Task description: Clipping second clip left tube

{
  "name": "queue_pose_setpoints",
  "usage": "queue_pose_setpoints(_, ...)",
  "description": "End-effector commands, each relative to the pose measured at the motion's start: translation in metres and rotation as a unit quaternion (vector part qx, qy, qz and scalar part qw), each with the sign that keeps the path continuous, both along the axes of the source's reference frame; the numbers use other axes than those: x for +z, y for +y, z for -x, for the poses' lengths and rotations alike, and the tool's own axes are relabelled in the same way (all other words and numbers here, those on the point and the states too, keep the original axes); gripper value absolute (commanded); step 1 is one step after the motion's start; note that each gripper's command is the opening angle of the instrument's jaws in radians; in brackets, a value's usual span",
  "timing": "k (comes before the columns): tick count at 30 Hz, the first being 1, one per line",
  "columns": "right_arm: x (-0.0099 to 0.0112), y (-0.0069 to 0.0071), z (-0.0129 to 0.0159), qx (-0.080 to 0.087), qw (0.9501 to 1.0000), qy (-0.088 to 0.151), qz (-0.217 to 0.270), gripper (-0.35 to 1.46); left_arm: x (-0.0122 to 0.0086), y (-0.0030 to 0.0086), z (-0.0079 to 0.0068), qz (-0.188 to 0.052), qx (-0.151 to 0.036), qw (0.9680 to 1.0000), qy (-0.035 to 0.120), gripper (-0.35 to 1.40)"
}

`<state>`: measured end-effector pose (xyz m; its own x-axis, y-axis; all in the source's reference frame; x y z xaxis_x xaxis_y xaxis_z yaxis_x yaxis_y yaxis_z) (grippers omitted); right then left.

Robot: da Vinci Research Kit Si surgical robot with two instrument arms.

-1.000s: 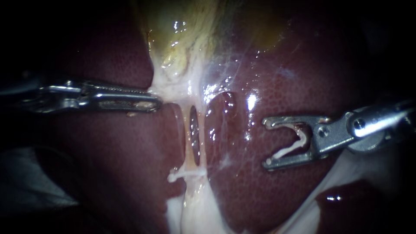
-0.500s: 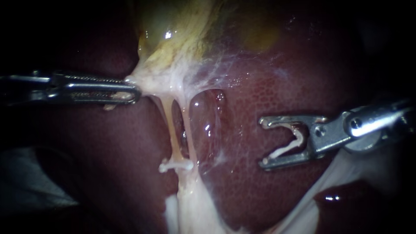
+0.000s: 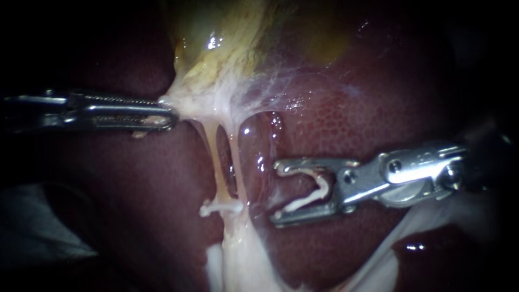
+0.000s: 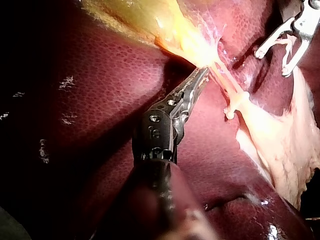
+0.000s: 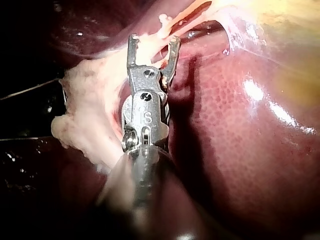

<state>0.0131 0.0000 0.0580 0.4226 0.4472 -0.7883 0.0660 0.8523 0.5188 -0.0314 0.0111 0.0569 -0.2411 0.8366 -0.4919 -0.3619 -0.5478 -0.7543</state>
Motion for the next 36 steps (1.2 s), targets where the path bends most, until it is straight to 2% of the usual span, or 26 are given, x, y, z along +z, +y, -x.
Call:
queue_pose_setpoints(1,0.0003,-0.0002,-0.0003,0.001,1.0000,0.001,-0.004,0.50,0.0000,0.0000,0.0000,0.000,0.000,1.0000,0.000,-0.35)
queue_pose_setpoints(10,0.0035,-0.0018,-0.0038,-0.001,0.9993,0.012,-0.036,0.50,0.0000,0.0000,0.0000,0.000,-0.001,1.0000,0.000,-0.35)
queue_pose_setpoints(21,0.0070,-0.0018,-0.0047,-0.001,0.9985,0.013,-0.054,0.50,0.0001,-0.0001,0.0001,0.000,-0.001,1.0000,0.001,-0.35)
queue_pose_setpoints(28,0.0087,-0.0020,-0.0056,-0.009,0.9979,0.016,-0.062,0.50,0.0004,-0.0001,0.0001,0.001,0.000,1.0000,0.001,-0.35)
queue_pose_setpoints(32,0.0094,-0.0021,-0.0066,-0.017,0.9972,0.023,-0.069,0.50,0.0004,-0.0001,0.0001,0.001,0.000,1.0000,0.001,-0.35)
queue_pose_setpoints(36,0.0097,-0.0021,-0.0078,-0.016,0.9962,0.034,-0.078,0.50,0.0005,-0.0001,0.0001,0.001,0.000,1.0000,0.001,-0.35)
